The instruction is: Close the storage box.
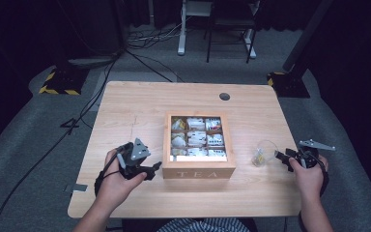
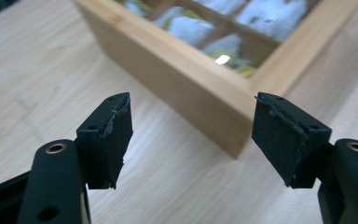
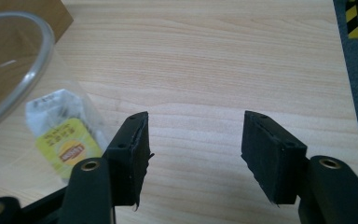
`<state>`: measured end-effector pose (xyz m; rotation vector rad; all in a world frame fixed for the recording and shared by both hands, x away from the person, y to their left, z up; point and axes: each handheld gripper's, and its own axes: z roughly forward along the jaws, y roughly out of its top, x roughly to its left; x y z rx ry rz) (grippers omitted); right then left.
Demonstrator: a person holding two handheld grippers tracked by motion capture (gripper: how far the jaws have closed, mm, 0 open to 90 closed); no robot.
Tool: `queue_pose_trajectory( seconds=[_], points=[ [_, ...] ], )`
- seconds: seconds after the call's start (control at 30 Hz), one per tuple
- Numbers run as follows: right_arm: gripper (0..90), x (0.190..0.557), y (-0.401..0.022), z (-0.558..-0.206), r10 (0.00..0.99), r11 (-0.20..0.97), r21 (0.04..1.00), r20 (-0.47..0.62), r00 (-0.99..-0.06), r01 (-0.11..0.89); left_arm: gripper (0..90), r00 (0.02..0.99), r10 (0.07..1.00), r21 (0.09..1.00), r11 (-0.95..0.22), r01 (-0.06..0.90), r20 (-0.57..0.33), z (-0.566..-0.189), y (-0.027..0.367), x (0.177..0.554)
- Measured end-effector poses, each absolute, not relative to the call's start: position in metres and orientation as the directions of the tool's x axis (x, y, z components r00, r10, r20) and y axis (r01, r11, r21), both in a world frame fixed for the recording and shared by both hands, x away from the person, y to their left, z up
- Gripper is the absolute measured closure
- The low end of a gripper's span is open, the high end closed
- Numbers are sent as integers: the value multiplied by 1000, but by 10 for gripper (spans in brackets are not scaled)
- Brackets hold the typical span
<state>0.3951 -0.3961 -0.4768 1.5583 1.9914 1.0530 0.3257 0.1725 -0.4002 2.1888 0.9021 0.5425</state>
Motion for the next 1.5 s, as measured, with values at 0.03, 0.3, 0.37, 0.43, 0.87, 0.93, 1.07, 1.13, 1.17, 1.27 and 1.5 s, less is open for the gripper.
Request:
queue_pose_trajectory(
  seconds=[0.03,0.3,0.37,0.43,0.87,0.93,1.07,1.13,1.17,1.27,1.5],
  points=[
    [412,397,-396,-477,947,107,761,119,-300,640,281,662,742,739,-507,445,111,-401,176,326],
    [372,408,-396,-482,937,166,777,67,-342,607,251,585,805,755,-445,482,101,-410,210,335],
    [368,410,-395,-484,935,178,778,58,-350,603,236,582,805,738,-460,494,112,-416,215,340],
    [360,412,-395,-485,934,184,777,52,-353,602,224,577,810,731,-455,509,102,-421,218,344],
    [313,416,-390,-492,932,201,766,43,-361,611,186,516,853,674,-425,604,75,-458,248,368],
    [302,416,-389,-494,931,208,762,36,-362,613,189,522,849,665,-436,606,81,-462,251,370],
    [288,417,-386,-497,932,214,756,32,-361,619,192,515,854,657,-428,620,70,-472,256,373],
    [285,417,-385,-497,932,218,753,29,-362,621,192,505,859,642,-436,631,86,-475,257,374],
    [281,417,-385,-498,932,220,752,27,-363,621,192,501,859,636,-444,632,102,-476,258,375],
    [273,418,-383,-500,931,229,747,19,-364,625,193,493,863,625,-445,641,108,-479,258,375],
    [242,419,-381,-503,931,243,747,0,-365,619,194,481,872,629,-422,653,86,-489,259,378]
  ],
)
